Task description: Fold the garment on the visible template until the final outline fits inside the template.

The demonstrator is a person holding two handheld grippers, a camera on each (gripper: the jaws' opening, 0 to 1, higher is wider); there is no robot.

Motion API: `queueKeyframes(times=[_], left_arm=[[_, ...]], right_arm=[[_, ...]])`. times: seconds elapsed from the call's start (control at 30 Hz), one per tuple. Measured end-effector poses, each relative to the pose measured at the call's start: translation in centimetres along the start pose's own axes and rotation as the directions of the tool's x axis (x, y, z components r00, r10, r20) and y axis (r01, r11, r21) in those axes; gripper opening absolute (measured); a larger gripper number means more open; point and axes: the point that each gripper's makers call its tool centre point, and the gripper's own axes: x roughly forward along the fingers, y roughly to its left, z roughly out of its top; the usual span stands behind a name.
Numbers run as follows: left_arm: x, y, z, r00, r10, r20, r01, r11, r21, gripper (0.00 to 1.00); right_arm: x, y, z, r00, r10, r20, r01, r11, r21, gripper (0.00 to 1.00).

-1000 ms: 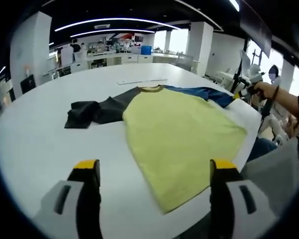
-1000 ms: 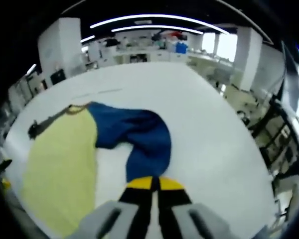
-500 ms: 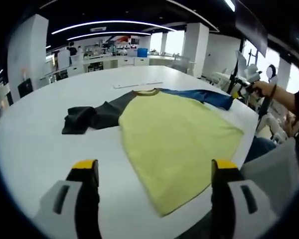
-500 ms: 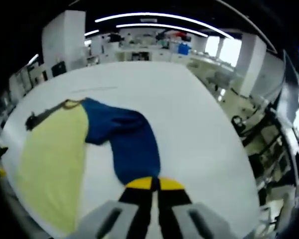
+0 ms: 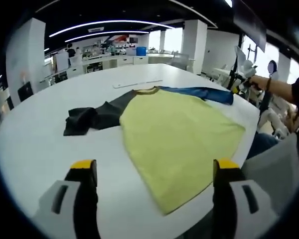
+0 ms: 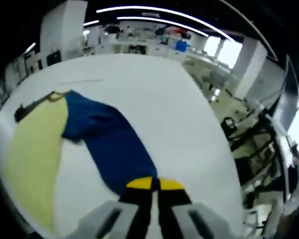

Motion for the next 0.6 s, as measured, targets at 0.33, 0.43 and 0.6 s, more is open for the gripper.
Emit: queueKeyframes(times=[0.33,0.43,0.6], left_arm=[[0.3,0.2,0.3,1.000,0.002,-0.009,-0.002,1.000,0.004,0.96],[0.4,0.2,0.3,1.000,-0.001,-0.009,0.001,1.000,0.004,0.96],[0.5,0.3,0.4,1.000,-0.004,-0.007,0.004,1.000,0.007,0.96]], right_arm=[[1.4,-1.9,1.1,0.999,-0.052,-0.010,0.051,0.998,-0.020,0.00],[2.3,-2.7,1.3,0.997,-0.070,-0.025,0.069,0.997,-0.027,0.00],[3.0,-3.4,1.3,0.996,-0.075,-0.048,0.073,0.997,-0.032,0.00]])
